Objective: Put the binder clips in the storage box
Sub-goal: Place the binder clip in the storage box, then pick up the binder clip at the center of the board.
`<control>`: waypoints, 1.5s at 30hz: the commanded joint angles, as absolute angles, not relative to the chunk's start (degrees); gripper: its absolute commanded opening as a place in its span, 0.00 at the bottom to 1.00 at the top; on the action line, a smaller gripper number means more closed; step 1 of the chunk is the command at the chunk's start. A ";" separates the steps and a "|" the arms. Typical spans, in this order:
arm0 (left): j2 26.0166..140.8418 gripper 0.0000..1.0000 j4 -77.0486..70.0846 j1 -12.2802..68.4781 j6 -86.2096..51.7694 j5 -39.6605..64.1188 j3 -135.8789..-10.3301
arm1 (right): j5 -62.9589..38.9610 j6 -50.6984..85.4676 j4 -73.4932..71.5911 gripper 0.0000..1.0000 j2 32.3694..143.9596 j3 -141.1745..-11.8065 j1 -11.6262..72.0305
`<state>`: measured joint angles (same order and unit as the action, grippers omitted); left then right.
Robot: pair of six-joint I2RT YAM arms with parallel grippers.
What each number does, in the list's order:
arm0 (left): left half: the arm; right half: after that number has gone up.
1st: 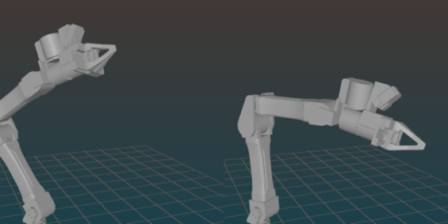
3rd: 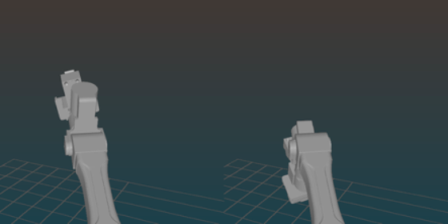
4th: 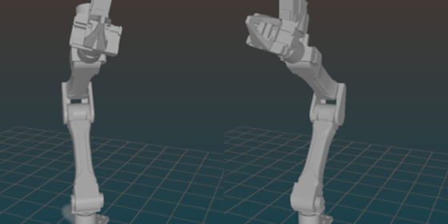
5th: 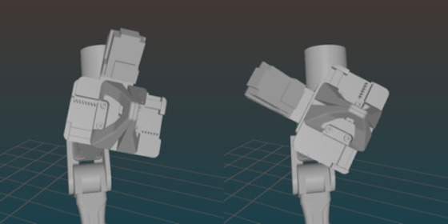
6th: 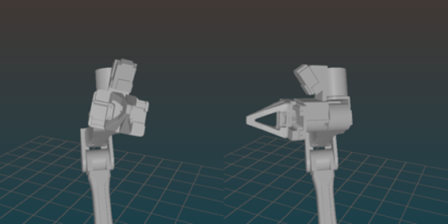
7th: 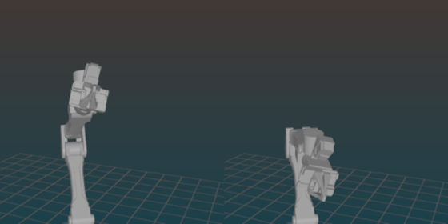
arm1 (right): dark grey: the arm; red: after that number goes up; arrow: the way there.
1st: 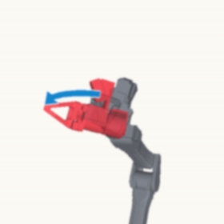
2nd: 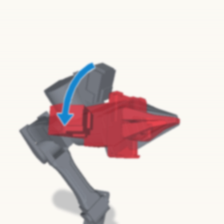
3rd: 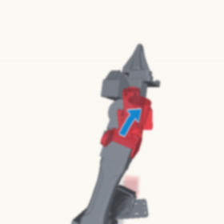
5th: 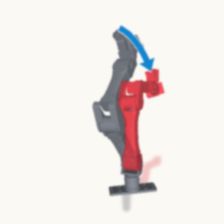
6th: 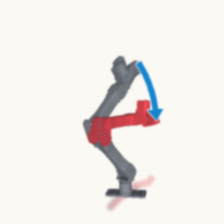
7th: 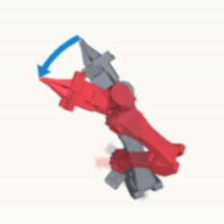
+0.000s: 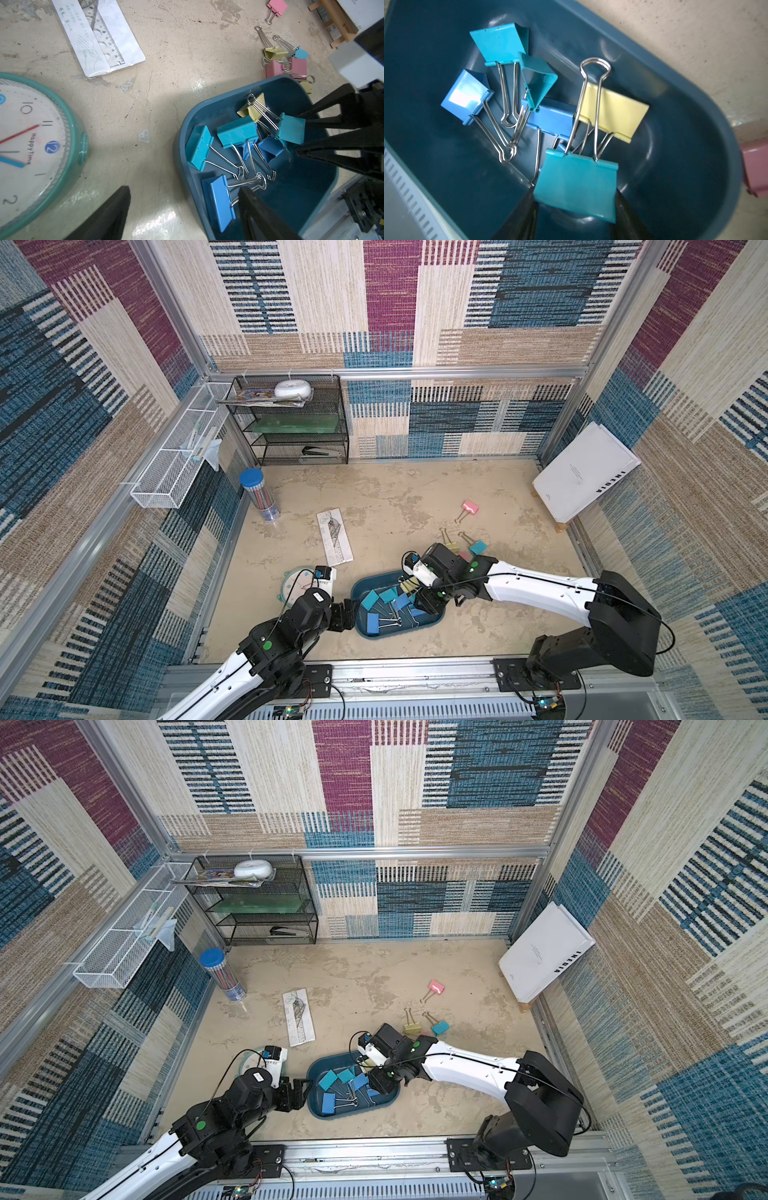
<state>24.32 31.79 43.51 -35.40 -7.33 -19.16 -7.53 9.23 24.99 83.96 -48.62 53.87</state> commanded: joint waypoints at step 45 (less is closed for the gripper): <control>23.20 0.86 32.21 43.51 -34.74 -7.16 -18.81 | -3.04 27.84 16.71 0.81 103.91 -70.64 10.50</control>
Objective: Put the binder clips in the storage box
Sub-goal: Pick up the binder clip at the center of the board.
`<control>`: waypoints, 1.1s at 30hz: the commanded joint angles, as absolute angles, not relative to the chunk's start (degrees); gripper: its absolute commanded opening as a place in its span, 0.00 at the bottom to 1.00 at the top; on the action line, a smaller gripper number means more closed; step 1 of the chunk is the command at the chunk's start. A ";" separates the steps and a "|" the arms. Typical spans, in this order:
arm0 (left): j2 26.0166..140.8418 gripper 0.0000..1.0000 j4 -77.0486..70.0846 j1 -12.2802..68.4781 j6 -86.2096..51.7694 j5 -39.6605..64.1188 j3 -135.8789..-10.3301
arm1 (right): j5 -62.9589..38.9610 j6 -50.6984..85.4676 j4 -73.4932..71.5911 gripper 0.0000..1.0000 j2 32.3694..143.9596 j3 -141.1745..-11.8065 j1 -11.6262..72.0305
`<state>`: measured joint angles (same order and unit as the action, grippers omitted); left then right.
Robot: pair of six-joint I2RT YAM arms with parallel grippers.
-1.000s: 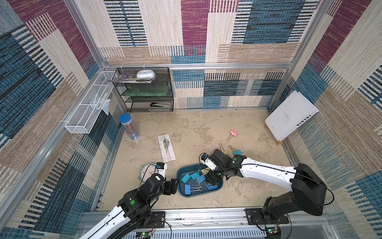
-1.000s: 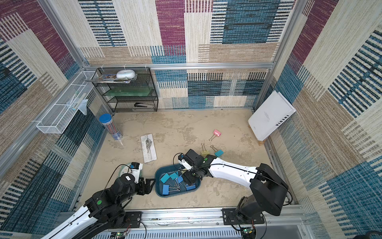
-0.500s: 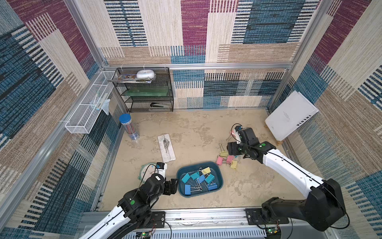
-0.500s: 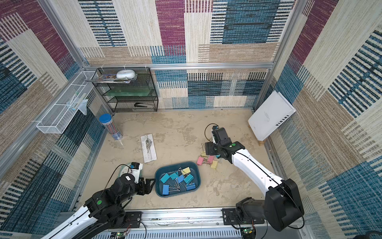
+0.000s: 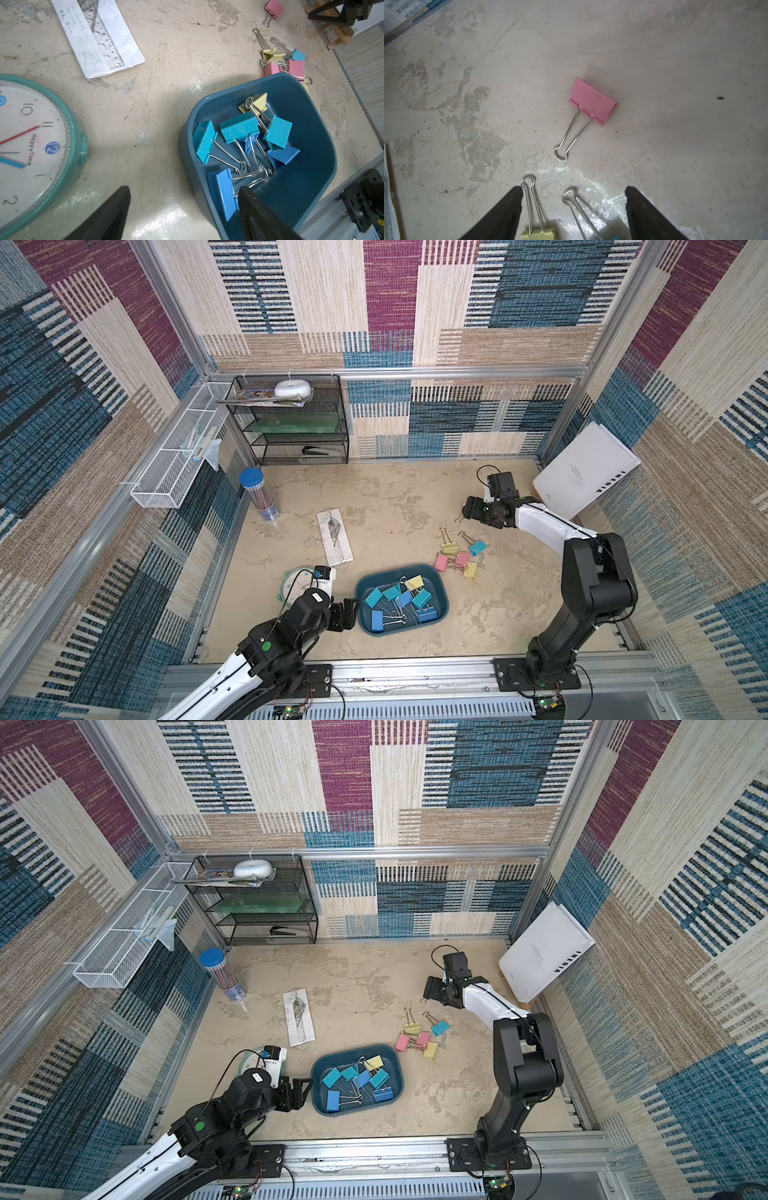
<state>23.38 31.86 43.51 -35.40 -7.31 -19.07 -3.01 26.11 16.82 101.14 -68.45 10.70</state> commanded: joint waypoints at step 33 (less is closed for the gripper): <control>22.15 0.86 32.45 43.53 -34.79 -7.11 -18.60 | -5.78 28.20 22.84 0.79 124.89 -90.97 8.79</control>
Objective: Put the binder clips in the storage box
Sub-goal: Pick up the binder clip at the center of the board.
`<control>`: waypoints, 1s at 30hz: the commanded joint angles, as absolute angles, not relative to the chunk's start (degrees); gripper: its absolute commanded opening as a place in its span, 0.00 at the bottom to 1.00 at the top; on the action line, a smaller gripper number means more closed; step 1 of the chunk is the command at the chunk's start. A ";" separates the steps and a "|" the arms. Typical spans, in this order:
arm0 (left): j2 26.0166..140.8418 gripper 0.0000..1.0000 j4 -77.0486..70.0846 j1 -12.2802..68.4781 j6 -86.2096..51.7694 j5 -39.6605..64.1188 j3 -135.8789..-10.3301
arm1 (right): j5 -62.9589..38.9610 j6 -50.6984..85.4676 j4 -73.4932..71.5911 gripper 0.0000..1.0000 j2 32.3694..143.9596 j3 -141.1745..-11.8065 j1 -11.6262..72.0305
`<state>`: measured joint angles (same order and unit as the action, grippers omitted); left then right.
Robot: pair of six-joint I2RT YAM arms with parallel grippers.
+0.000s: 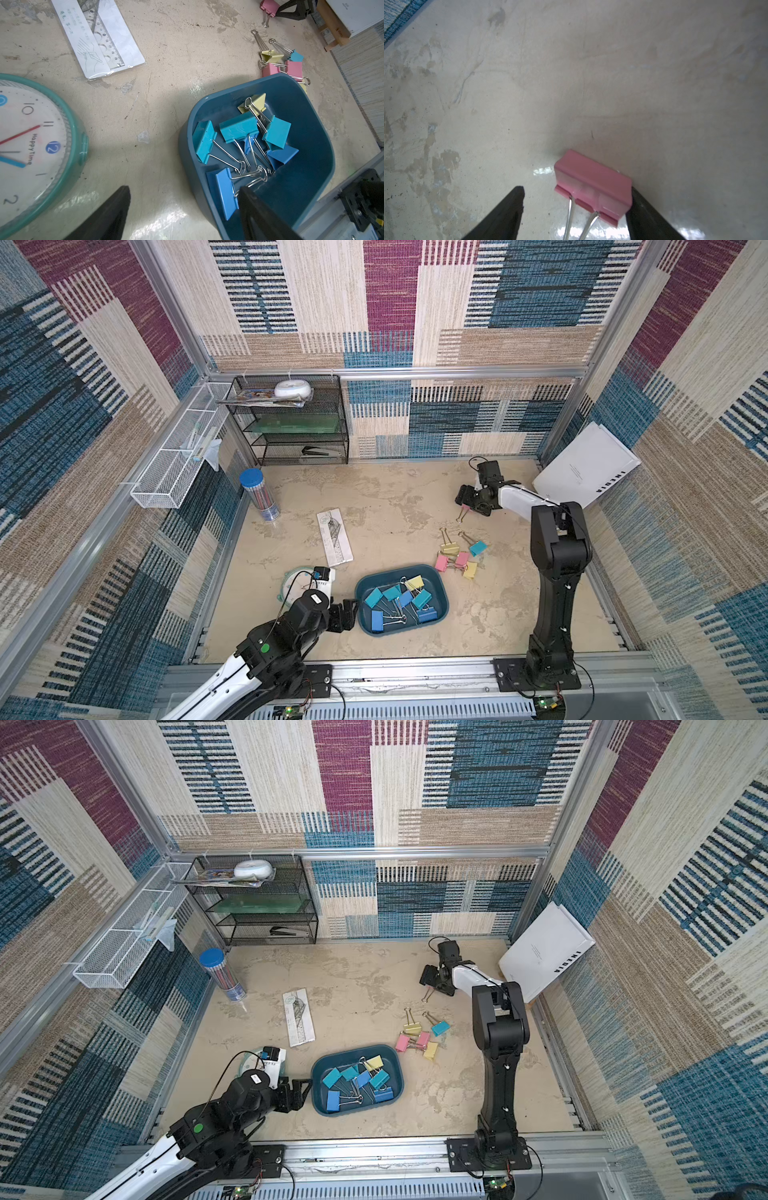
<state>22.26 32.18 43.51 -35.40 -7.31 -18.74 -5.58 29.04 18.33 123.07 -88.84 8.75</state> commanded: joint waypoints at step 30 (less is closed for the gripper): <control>21.46 0.86 32.48 43.51 -34.63 -6.86 -18.46 | 10.10 20.60 34.58 0.55 135.04 -101.98 11.86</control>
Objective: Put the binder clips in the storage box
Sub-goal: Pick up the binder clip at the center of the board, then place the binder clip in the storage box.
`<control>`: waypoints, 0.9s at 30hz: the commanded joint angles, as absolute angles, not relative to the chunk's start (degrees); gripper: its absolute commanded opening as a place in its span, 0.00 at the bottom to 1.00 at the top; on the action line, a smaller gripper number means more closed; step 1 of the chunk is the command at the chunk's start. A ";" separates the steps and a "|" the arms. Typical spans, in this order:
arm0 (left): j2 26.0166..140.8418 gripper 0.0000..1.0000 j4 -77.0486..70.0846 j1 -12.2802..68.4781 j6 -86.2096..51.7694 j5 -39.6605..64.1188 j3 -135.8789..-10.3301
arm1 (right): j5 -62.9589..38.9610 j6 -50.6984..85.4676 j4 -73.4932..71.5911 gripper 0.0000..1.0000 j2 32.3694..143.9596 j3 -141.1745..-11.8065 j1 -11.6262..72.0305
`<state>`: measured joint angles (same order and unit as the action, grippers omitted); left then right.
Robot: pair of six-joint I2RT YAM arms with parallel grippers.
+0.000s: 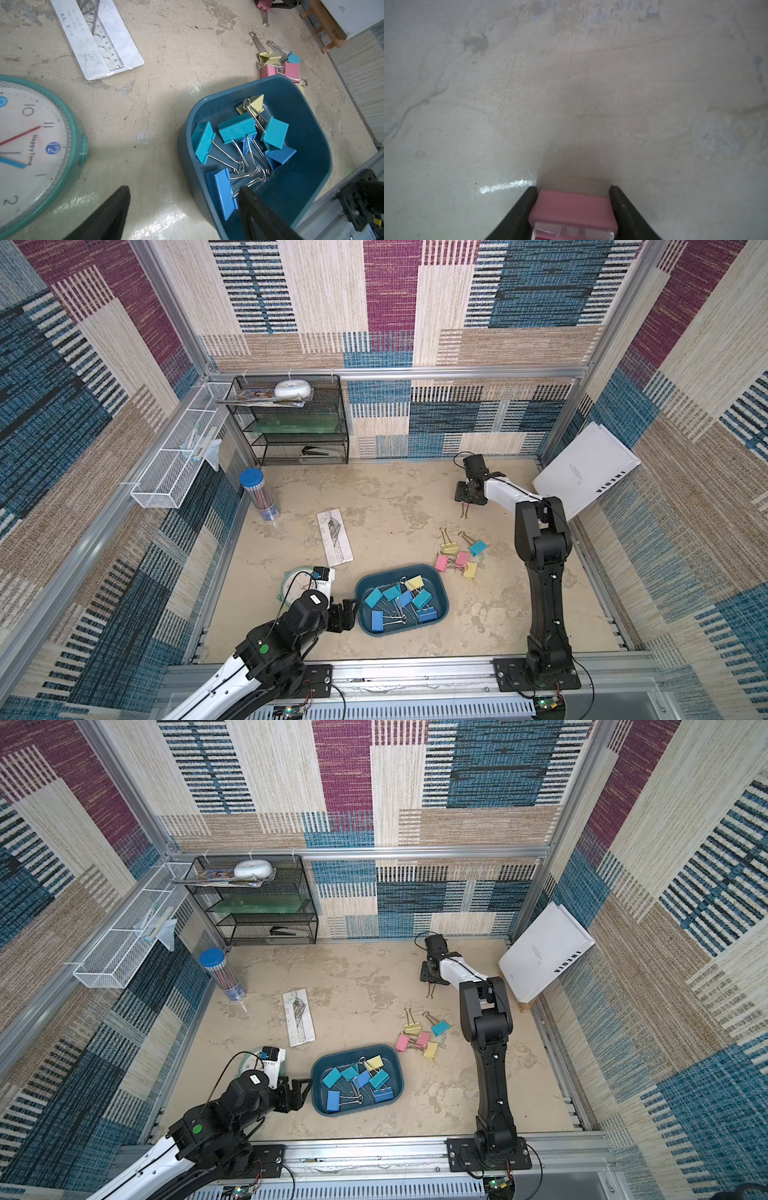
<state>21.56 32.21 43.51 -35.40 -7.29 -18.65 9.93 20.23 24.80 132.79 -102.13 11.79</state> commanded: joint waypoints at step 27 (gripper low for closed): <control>21.64 0.86 32.60 43.51 -34.75 -7.28 -18.54 | -3.20 2.64 18.35 0.47 95.08 -70.86 42.35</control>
<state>21.61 32.21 43.51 -35.40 -7.31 -18.65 1.19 6.37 23.88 98.37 -75.26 39.00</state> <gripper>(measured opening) 0.859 0.538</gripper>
